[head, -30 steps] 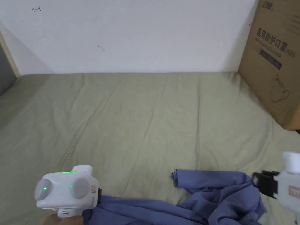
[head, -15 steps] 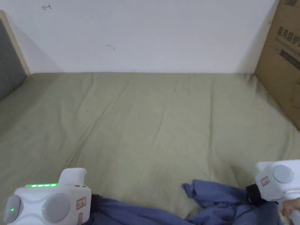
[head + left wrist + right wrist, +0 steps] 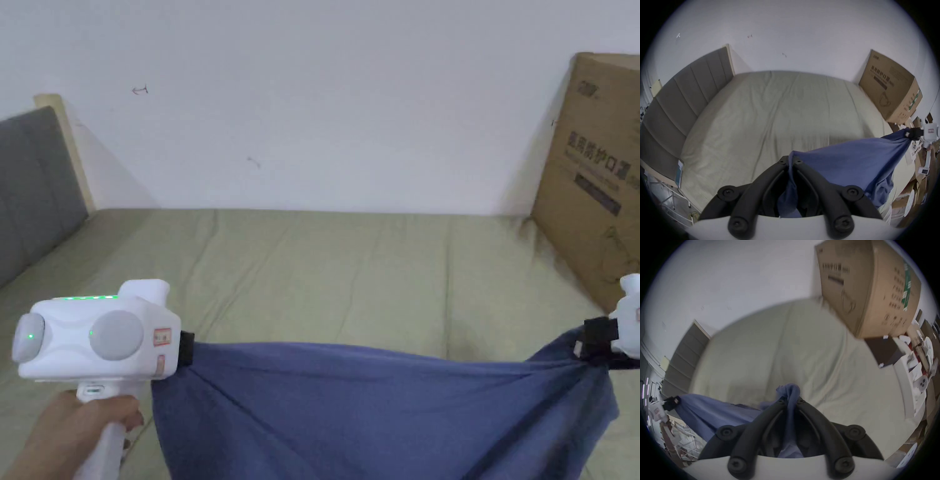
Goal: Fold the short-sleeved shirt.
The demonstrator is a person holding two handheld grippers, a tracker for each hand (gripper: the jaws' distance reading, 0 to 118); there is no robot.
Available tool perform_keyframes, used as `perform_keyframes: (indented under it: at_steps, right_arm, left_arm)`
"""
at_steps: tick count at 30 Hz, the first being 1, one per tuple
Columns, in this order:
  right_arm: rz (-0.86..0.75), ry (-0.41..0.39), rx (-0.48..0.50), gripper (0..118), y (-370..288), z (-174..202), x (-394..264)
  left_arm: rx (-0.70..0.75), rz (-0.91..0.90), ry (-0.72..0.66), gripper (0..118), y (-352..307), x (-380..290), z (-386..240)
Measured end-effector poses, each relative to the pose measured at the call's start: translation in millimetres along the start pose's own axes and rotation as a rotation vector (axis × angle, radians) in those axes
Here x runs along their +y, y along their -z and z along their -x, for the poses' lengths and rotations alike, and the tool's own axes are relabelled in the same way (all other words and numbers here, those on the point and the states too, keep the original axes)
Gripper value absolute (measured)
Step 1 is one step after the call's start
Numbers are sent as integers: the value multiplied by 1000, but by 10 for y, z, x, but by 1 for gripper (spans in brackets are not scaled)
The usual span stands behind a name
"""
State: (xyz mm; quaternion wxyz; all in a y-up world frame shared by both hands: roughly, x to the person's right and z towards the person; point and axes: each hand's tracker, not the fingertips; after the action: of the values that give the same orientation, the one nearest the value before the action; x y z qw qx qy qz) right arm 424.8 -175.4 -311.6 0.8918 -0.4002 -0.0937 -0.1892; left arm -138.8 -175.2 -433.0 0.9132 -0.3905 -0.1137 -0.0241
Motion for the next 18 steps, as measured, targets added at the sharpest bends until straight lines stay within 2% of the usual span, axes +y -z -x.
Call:
perform_keyframes:
  at_steps: [4, 11, 18]
  right_arm:
    - [-129, 38, 83, 5, -637, 145, 497]
    - [-265, -20, 35, 5, -1176, 721, 1523]
    - [-379, 19, 36, 5, -1320, 1113, 2537]
  left_arm:
    - [5, -91, 11, 2, -307, 545, 59]
    - [83, -274, 79, 1, -740, 1675, -109]
    - [133, -397, 64, 1, -876, 2791, -157]
